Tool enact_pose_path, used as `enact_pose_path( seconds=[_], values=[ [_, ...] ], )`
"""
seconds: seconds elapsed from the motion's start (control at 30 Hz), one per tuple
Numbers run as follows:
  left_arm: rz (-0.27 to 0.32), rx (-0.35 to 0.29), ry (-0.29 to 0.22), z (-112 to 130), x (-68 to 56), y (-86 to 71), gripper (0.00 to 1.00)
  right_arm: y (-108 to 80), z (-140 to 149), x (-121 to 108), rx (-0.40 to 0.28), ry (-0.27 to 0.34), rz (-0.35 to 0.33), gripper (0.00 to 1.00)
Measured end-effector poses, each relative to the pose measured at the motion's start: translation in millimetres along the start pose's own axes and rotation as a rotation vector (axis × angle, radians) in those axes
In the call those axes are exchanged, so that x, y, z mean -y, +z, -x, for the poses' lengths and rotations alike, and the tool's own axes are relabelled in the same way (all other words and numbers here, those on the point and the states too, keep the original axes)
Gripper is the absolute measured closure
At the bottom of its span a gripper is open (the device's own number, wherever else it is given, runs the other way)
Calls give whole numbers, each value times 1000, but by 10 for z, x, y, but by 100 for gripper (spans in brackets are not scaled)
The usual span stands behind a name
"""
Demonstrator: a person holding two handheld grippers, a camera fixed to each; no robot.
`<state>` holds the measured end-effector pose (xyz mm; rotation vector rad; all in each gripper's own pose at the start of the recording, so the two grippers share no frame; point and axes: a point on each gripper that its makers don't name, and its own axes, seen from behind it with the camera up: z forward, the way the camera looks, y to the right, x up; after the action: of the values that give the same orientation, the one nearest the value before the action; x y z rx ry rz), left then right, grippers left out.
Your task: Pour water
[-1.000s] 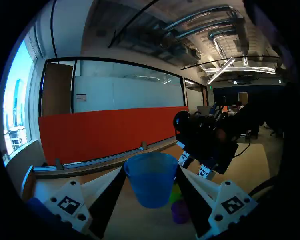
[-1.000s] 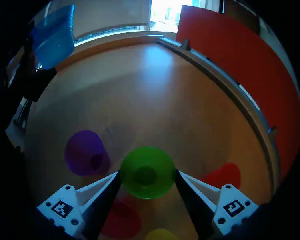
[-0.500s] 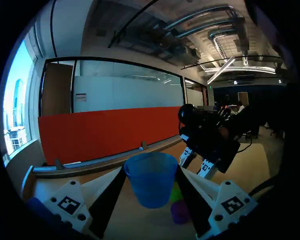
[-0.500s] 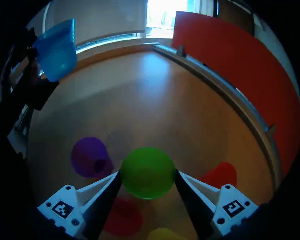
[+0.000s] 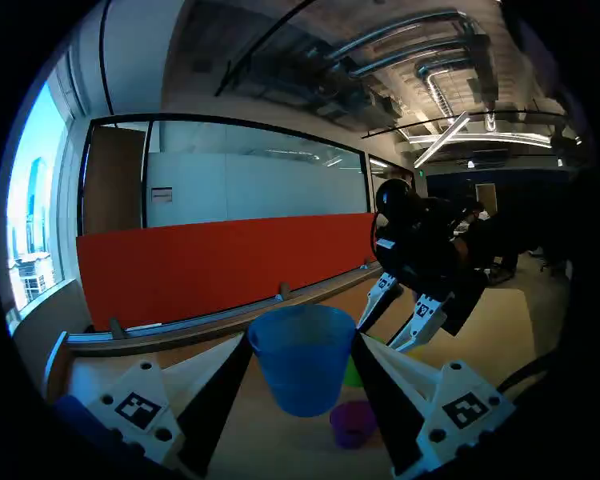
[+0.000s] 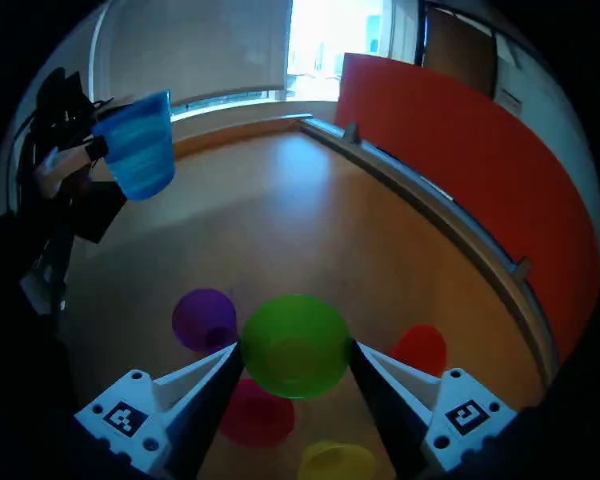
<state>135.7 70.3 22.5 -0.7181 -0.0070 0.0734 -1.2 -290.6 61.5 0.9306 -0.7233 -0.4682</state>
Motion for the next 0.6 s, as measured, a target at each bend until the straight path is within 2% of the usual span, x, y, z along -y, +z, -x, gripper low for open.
enact_pose_path(
  seconds=[0.37,0.6],
  values=[
    [-12,14,-10,-28,-101,-102,14,-312,-58,43,-102,13,28,5],
    [-21,21,-12,3,-138,-131,14,-492,-110,20,-177,42,45,5]
  ],
)
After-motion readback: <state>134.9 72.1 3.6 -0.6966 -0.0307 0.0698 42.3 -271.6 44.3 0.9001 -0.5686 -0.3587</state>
